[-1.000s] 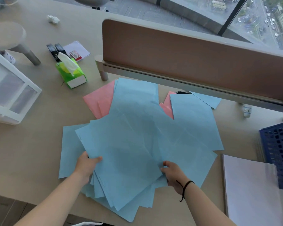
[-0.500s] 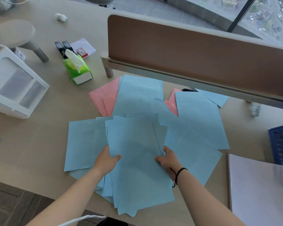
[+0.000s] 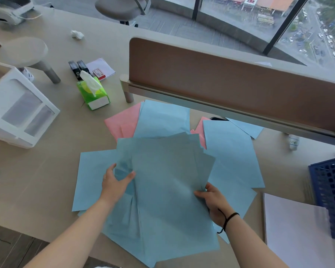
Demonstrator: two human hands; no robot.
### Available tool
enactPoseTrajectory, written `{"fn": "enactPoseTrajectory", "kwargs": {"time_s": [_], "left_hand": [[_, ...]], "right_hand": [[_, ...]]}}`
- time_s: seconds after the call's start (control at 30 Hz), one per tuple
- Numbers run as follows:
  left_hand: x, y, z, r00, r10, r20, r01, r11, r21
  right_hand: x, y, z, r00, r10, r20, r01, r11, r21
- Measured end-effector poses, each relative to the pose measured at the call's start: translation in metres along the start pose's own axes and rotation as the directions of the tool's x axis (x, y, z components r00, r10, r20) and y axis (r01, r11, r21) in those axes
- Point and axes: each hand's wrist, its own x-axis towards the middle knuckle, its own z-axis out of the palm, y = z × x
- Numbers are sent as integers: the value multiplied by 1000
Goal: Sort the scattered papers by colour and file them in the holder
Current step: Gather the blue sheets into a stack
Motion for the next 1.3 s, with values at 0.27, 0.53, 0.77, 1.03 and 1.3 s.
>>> {"fn": "enactPoseTrajectory", "kwargs": {"time_s": [0.27, 0.53, 0.77, 1.03, 1.3], "left_hand": [[5, 10, -18, 984, -93, 154, 134, 951, -278], [17, 6, -43, 976, -56, -212, 14, 981, -195], [13, 43, -58, 999, 16, 32, 0, 893, -450], [-12, 74, -16, 963, 161, 216, -72, 927, -369], [-23, 31, 42, 972, 196, 129, -210, 973, 98]], "right_hand": [[3, 1, -20, 996, 13, -83, -8, 998, 58], [11, 10, -29, 962, 43, -271, -42, 999, 9], [12, 2, -25, 964, 17, -264, -38, 997, -72], [7, -12, -15, 981, -21, -193, -12, 986, -167], [6, -9, -14, 994, 41, -100, -45, 998, -47]]}}
